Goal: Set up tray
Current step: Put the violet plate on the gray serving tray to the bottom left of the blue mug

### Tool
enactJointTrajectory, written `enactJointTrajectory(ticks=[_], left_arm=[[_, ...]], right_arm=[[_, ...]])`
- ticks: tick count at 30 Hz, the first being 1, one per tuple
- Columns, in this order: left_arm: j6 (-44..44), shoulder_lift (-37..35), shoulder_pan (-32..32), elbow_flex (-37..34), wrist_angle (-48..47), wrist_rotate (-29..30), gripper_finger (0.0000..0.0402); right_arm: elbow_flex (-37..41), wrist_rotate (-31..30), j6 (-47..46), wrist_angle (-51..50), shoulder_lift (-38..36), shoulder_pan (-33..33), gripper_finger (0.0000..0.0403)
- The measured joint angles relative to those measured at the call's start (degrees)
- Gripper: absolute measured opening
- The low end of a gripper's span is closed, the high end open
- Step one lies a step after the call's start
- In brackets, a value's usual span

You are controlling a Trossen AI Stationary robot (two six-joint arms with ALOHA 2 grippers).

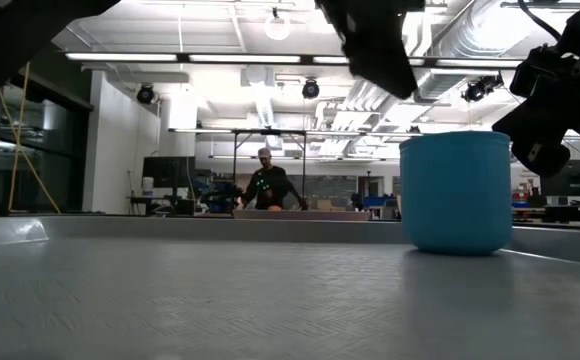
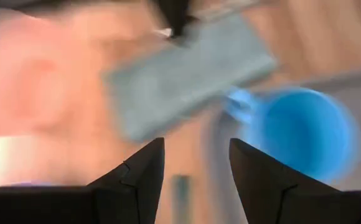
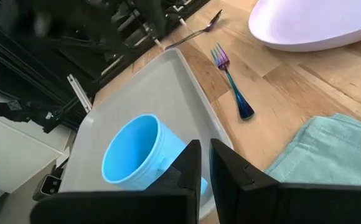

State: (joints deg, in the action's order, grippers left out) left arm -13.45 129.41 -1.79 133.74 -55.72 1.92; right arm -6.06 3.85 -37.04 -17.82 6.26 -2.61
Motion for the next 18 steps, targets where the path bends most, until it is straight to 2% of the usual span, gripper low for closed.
enactJointTrajectory(ticks=[2, 5, 11, 18], left_arm=[[-1.71, -1.05, -1.29, 1.22, -3.94, 5.62, 0.0211], [-2.11, -3.88, -3.98, -0.62, -6.46, 10.59, 0.0211], [-1.33, -7.15, -10.47, -0.68, -15.45, 11.38, 0.0211], [-2.44, -8.51, -15.88, -0.62, -16.16, 11.79, 0.0211]], right_arm=[[0.0, 0.1, 0.0, -0.01, 0.33, 0.02, 0.0012], [0.02, 0.72, -0.03, 0.0, 0.56, 0.0, 0.0012], [0.03, 1.13, -0.39, 0.29, 0.52, 0.01, 0.0012], [0.21, 1.1, -0.13, 1.86, 0.52, 0.01, 0.0012]])
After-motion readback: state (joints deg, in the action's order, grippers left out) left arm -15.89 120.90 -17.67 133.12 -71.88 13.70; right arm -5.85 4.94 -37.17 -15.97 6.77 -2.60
